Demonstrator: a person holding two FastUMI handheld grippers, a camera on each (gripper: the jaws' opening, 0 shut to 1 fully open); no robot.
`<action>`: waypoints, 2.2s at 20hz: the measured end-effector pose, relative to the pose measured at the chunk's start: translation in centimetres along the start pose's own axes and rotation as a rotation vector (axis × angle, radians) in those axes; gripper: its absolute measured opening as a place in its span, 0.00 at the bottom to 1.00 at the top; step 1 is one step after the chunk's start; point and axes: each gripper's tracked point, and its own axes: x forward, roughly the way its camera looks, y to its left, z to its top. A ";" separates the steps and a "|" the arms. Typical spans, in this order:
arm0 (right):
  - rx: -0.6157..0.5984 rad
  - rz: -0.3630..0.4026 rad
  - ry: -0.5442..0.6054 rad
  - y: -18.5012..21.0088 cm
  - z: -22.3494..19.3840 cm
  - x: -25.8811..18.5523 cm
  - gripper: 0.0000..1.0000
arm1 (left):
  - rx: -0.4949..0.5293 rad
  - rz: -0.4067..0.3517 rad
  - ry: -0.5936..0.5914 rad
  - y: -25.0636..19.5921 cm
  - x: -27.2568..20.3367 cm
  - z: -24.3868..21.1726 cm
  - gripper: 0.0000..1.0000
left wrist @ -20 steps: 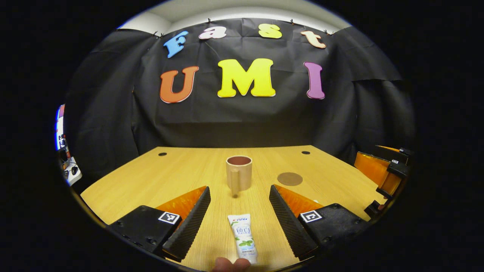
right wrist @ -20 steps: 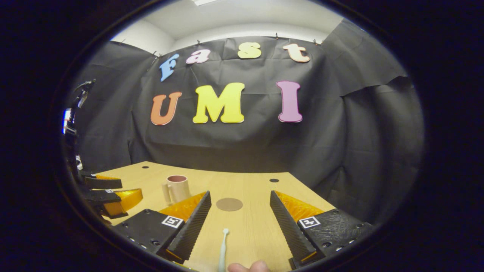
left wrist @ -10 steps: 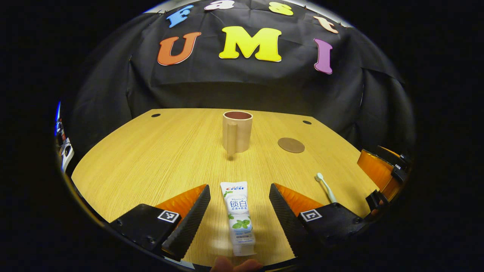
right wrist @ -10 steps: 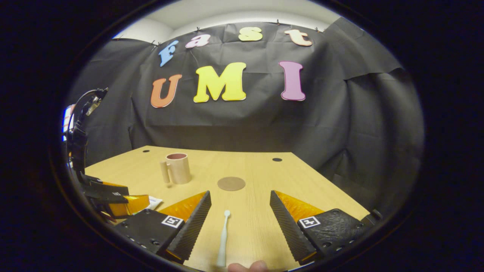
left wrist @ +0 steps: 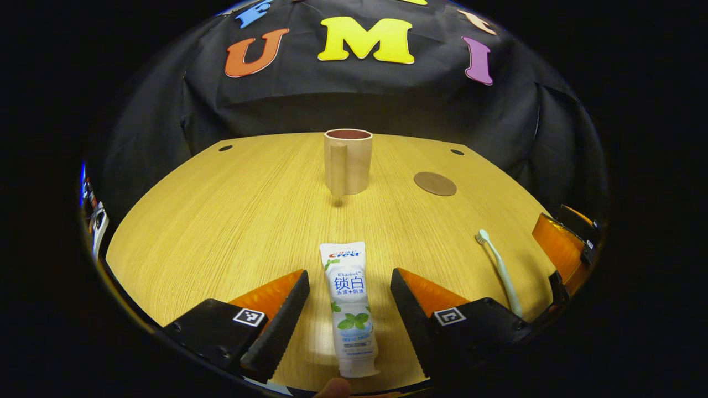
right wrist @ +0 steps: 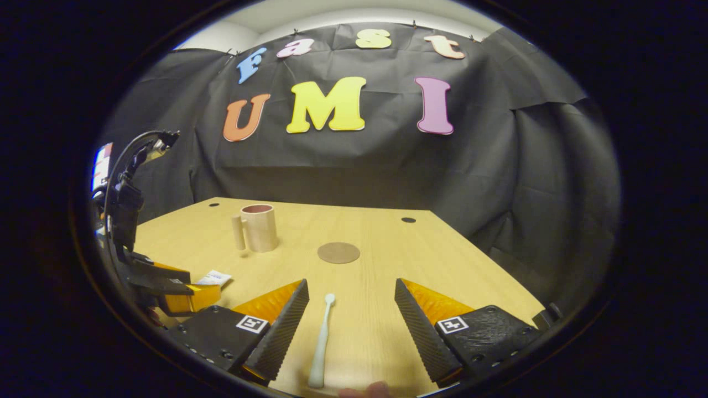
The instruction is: Put the toothbrush and toothpaste on the desktop into the cup, then pick up the cup and place it on the coaster on the desktop.
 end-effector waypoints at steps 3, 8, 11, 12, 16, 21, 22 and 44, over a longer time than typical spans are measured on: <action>0.001 0.000 0.014 -0.2 -0.4 0.2 0.95 | -0.003 0.004 0.020 -0.2 0.2 -0.1 0.86; 0.021 0.006 0.034 -0.2 -0.8 0.5 0.95 | 0.008 0.021 0.048 -0.1 0.5 -0.9 0.71; 0.026 0.011 0.052 0.0 -1.4 0.8 0.95 | 0.019 0.036 0.047 0.3 0.6 -1.0 0.70; 0.028 0.014 0.058 0.0 -1.5 0.9 0.95 | 0.016 0.042 0.047 0.4 0.6 -1.0 0.58; 0.026 0.023 0.073 0.6 -2.0 1.1 0.95 | 0.019 0.032 0.040 0.2 0.3 -0.9 0.46; 0.013 0.026 0.109 1.3 -3.0 1.4 0.95 | 0.025 0.013 -0.010 0.1 -0.8 -0.1 0.42; 0.011 0.030 0.119 1.5 -3.1 1.4 0.95 | 0.026 0.010 -0.028 0.1 -1.1 0.2 0.41; 0.038 0.009 0.257 3.5 -5.7 3.4 0.64 | 0.030 0.053 -0.355 1.1 -7.5 8.3 0.37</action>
